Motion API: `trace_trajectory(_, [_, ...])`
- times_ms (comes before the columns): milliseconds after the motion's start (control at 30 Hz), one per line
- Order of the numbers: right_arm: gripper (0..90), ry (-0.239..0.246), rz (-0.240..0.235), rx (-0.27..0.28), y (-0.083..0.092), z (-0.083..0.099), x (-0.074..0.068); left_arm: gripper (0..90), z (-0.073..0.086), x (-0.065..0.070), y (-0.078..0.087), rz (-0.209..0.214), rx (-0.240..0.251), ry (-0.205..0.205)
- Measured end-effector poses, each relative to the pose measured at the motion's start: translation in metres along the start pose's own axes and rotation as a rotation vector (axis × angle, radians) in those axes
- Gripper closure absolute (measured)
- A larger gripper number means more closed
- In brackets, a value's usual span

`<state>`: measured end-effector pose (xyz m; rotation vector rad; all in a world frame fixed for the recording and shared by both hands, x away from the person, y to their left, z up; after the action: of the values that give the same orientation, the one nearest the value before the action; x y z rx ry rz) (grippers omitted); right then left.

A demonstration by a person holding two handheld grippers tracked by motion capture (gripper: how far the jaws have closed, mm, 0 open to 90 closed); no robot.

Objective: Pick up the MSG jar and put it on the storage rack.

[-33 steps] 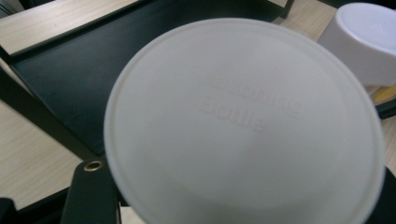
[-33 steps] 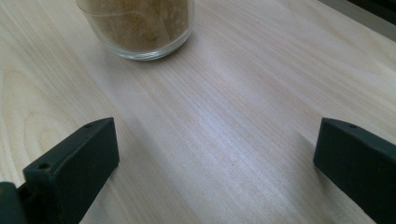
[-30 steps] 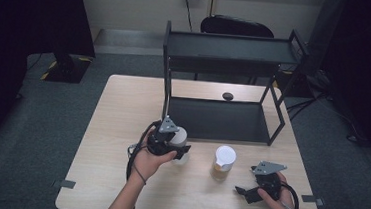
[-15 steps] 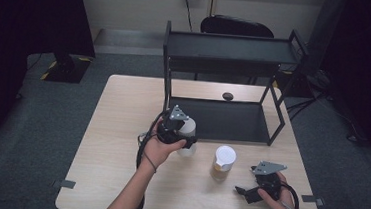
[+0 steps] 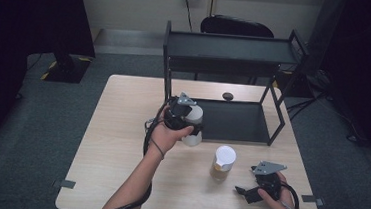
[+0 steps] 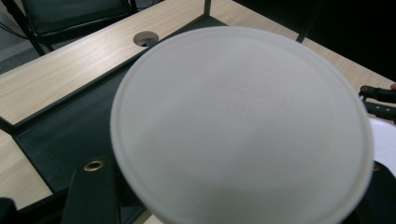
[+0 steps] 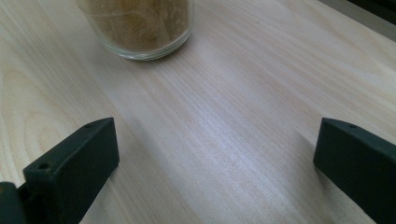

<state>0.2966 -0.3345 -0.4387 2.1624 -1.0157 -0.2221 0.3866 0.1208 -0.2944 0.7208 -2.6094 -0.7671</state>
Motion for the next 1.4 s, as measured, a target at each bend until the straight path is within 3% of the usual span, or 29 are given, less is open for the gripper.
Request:
trace_trajectory(567, [0.0,0.000,0.000,0.001,0.000,0.000,0.000,34.6,-0.030,-0.004,0.004,-0.011,0.012,0.011])
trace_trajectory(1400, [0.0,0.000,0.000,0.000,0.000,0.000,0.000,34.6,-0.097,0.008,0.025,-0.003,0.019,-0.018])
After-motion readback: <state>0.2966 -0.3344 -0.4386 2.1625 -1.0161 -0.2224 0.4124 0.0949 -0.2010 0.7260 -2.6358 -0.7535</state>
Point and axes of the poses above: each handheld gripper's, and its own axes: y roughly backward along the jaws, z roughly out of its underside, x roughly to its right, the point moved 3 cm from there along -y, roughly forward along the jaws, and after that the axes turned 10 degrees about z, right-handed, at the moved point
